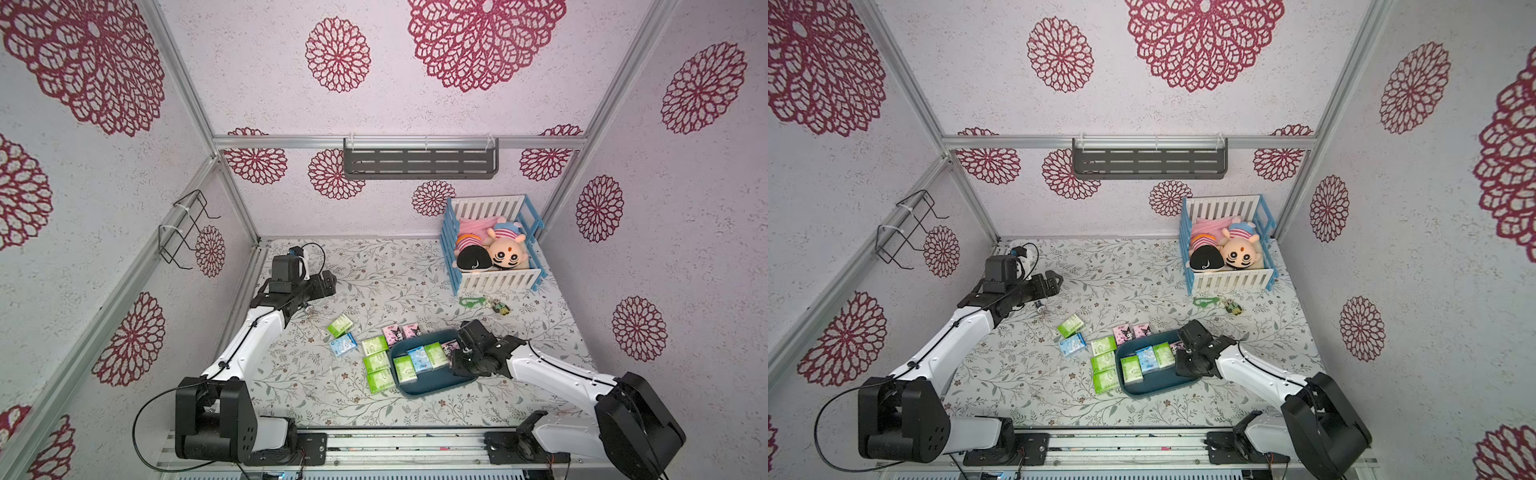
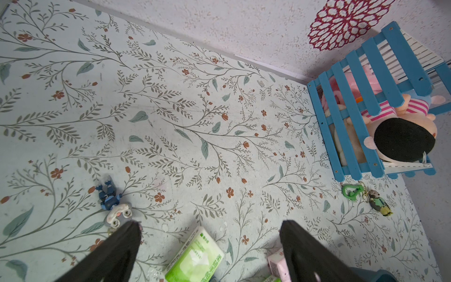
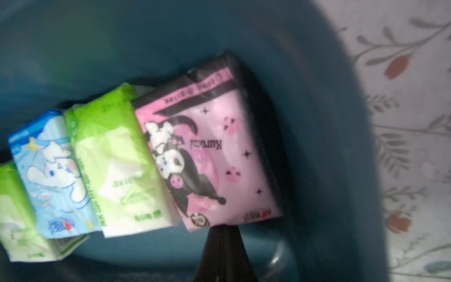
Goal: Put the pocket tissues into the storage box
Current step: Adjust the pocket tissues in the storage box.
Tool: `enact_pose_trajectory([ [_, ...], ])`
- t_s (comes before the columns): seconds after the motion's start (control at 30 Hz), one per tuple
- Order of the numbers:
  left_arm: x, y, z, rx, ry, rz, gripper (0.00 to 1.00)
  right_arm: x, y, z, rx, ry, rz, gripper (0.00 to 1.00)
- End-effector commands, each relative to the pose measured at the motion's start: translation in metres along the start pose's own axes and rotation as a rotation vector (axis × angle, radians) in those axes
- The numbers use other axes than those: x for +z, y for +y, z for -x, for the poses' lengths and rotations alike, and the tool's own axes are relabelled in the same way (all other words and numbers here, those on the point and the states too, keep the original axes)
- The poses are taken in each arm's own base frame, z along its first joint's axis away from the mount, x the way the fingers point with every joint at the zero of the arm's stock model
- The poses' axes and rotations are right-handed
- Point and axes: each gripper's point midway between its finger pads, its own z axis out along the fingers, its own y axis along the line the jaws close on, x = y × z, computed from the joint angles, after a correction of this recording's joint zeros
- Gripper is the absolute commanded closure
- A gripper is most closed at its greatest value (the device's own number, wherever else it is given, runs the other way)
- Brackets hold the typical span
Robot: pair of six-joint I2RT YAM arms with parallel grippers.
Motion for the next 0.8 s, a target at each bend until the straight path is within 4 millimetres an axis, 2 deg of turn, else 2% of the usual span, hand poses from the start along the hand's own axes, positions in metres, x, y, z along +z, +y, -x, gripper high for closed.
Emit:
enact_pose_trajectory([
  [0.0,0.001,-0.005,0.005,0.012,-0.012,-0.014,0.03,-0.007,0.005,0.027,0.021,-0.109,-0.006,1.0],
  [0.2,0.002,-0.004,0.004,0.011,-0.01,-0.011,0.03,-0.017,0.01,0.036,0.003,-0.148,0.013,0.98],
  [0.27,0.002,-0.004,0.004,0.01,-0.009,-0.01,0.03,-0.02,0.011,0.037,-0.003,-0.163,0.017,0.87],
  [0.4,0.002,-0.004,0.004,0.009,-0.01,-0.014,0.03,-0.033,0.013,0.04,-0.016,-0.19,0.033,0.73],
  [0.5,0.001,-0.004,0.004,0.008,-0.011,-0.011,0.03,-0.045,0.018,0.039,-0.029,-0.196,0.063,0.69],
  [0.57,0.001,-0.004,0.004,0.009,-0.011,-0.012,0.03,-0.05,0.023,0.034,-0.037,-0.188,0.084,0.71],
  [0.6,0.001,-0.004,0.004,0.01,-0.011,-0.012,0.03,-0.053,0.028,0.031,-0.05,-0.183,0.108,0.76],
  [0.77,0.001,-0.004,0.004,0.007,-0.01,-0.014,0.03,-0.058,0.071,0.006,-0.177,-0.121,0.248,0.96],
])
